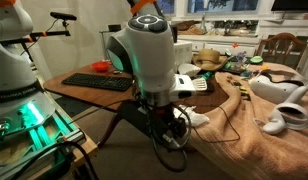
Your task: Move the black cable to the right, then move it backwards
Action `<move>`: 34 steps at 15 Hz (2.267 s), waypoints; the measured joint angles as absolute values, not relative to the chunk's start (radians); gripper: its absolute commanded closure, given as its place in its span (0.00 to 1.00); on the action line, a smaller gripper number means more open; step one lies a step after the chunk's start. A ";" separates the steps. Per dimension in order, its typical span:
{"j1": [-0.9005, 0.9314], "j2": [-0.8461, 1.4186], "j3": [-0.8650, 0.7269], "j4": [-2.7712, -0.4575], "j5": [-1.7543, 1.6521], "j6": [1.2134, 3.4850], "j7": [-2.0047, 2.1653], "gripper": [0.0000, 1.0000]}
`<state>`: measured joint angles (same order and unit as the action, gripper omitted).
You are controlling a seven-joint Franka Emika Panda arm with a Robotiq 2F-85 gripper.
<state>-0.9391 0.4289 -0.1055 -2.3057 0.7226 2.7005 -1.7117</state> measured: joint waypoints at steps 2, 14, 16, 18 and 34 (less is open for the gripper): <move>-0.946 0.450 -0.100 -2.299 0.723 2.712 -1.724 0.00; -0.972 0.545 -0.044 -2.232 0.719 2.748 -1.779 0.34; -0.973 0.556 -0.035 -2.225 0.719 2.754 -1.782 0.33; -0.973 0.565 -0.029 -2.221 0.717 2.764 -1.786 0.38; -0.994 0.575 -0.054 -2.206 0.585 2.762 -1.755 0.99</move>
<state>-0.9941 0.5750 -0.0541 -2.2064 0.5848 2.7621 -1.7553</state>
